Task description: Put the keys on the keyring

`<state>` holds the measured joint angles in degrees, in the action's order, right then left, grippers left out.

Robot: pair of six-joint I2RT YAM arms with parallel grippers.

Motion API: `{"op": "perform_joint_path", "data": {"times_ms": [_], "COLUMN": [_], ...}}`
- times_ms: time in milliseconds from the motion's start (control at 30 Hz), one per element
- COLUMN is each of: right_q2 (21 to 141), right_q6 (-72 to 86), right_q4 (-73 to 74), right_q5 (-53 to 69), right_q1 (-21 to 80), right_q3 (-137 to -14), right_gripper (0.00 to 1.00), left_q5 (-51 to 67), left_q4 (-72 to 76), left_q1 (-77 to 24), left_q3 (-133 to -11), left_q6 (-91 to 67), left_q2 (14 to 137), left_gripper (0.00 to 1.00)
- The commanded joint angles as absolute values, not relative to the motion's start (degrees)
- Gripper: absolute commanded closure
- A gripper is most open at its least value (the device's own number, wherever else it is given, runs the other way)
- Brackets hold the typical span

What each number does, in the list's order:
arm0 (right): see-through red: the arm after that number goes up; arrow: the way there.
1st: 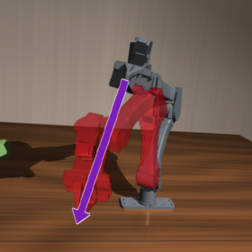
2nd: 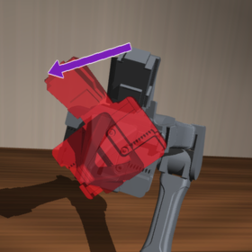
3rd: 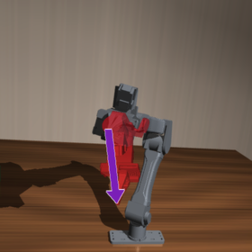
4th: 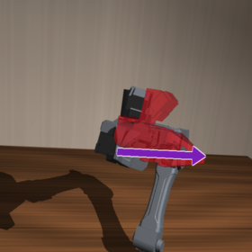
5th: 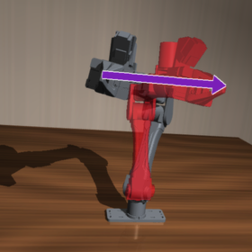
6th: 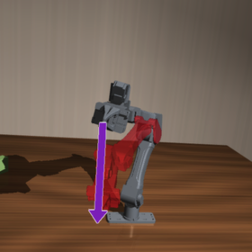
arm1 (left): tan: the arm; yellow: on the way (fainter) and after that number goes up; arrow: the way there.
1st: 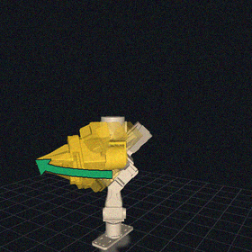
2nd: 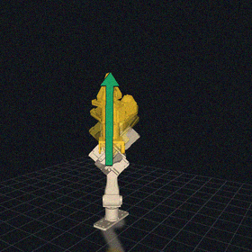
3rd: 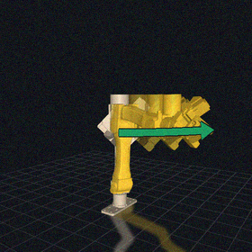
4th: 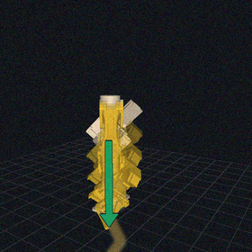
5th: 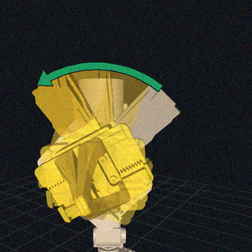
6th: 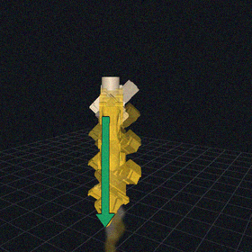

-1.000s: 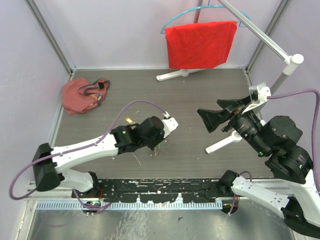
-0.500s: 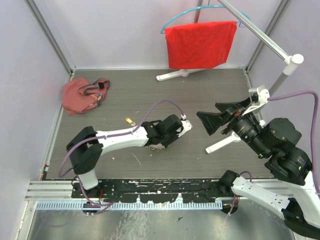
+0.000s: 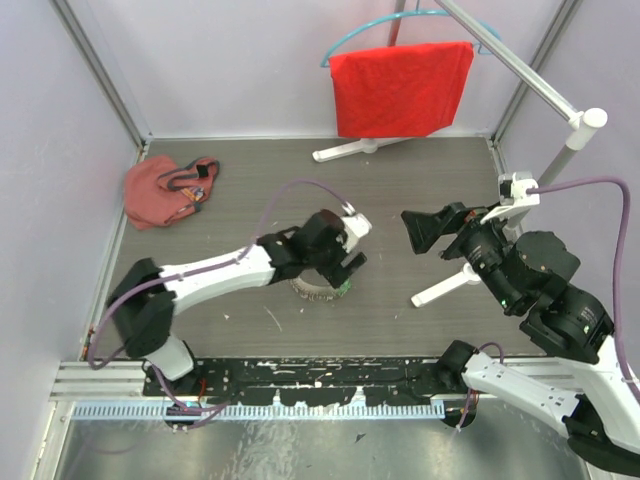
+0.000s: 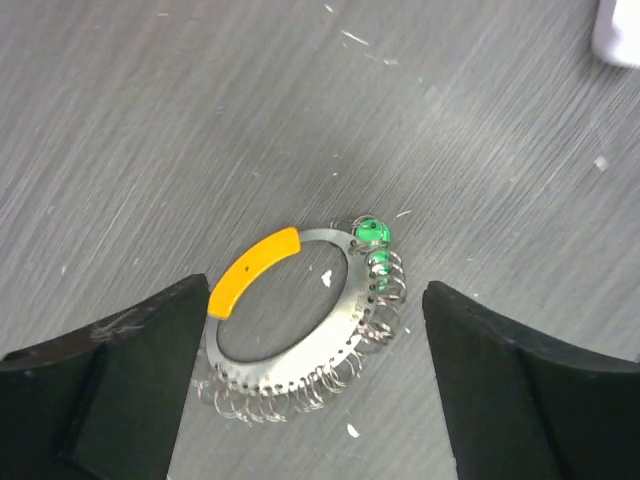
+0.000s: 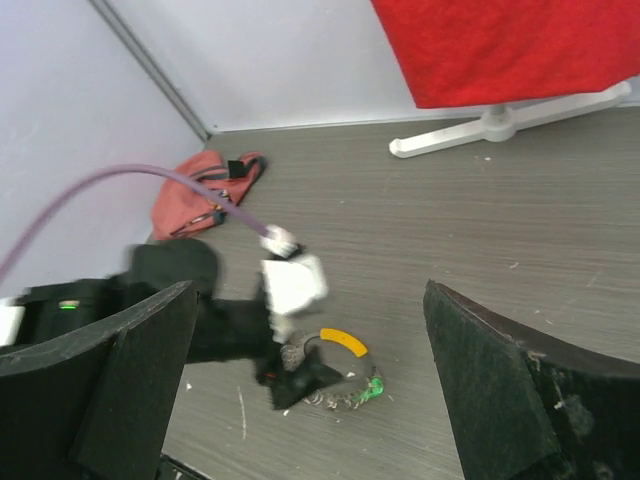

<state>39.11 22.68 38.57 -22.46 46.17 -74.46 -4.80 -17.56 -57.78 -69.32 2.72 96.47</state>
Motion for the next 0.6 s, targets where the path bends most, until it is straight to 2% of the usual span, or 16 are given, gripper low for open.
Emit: {"op": "perform_joint_path", "data": {"times_ms": [0, 100, 300, 567], "right_q2": [38.80, 38.50, 37.22, 31.47], "right_q6": [21.84, 19.29, 16.17, 12.19], "right_q4": [35.29, 34.75, 33.45, 30.87], "right_q5": [-28.43, -30.28, -35.95, -40.25], "right_q1": [46.23, 46.28, 46.28, 46.23], "right_q3": [-72.50, -71.12, -67.58, -61.56], "right_gripper": [0.00, 0.00, 0.00, 0.00], "left_q5": [-4.03, -6.51, -18.64, -34.00], "left_q4": [-10.07, -8.16, -9.40, -13.06], "left_q1": [-54.42, -53.08, -52.83, -51.64], "left_q3": [-62.91, -58.65, -52.63, -44.84], "left_q6": [-3.40, -5.77, -8.93, -14.04], "left_q2": [82.86, 74.49, 58.51, 43.52], "left_gripper": [0.01, 0.02, 0.02, 0.02]}}
